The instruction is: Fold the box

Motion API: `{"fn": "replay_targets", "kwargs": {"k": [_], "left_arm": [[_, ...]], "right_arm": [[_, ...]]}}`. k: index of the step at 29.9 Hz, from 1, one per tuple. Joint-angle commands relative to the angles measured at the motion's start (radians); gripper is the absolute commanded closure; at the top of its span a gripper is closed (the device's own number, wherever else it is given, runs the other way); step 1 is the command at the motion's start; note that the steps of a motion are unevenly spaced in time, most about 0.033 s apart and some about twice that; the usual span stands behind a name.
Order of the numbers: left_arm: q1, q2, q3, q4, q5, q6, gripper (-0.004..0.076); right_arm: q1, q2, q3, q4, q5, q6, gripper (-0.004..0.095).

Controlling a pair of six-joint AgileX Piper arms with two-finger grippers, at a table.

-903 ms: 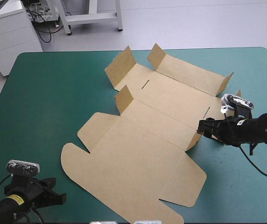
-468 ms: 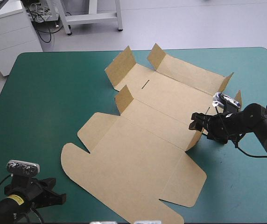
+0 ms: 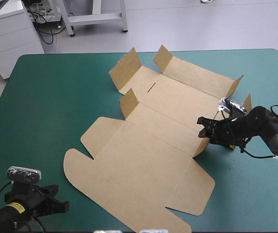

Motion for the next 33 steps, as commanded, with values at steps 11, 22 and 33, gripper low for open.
{"fn": "replay_targets", "kwargs": {"k": [11,22,33], "left_arm": [[-0.005,0.017,-0.027,-0.015,-0.055,-0.008,0.0756],[-0.005,0.017,-0.027,-0.018,-0.045,-0.008,0.0756],[-0.005,0.017,-0.095,-0.018,-0.077,0.022,0.0756]], "right_arm": [[0.001,-0.028,-0.032,0.03,-0.024,-0.021,0.0925],[0.004,-0.028,-0.032,-0.003,-0.051,-0.289,0.0926],[0.004,-0.028,-0.209,-0.186,0.013,-0.363,0.0926]]}}
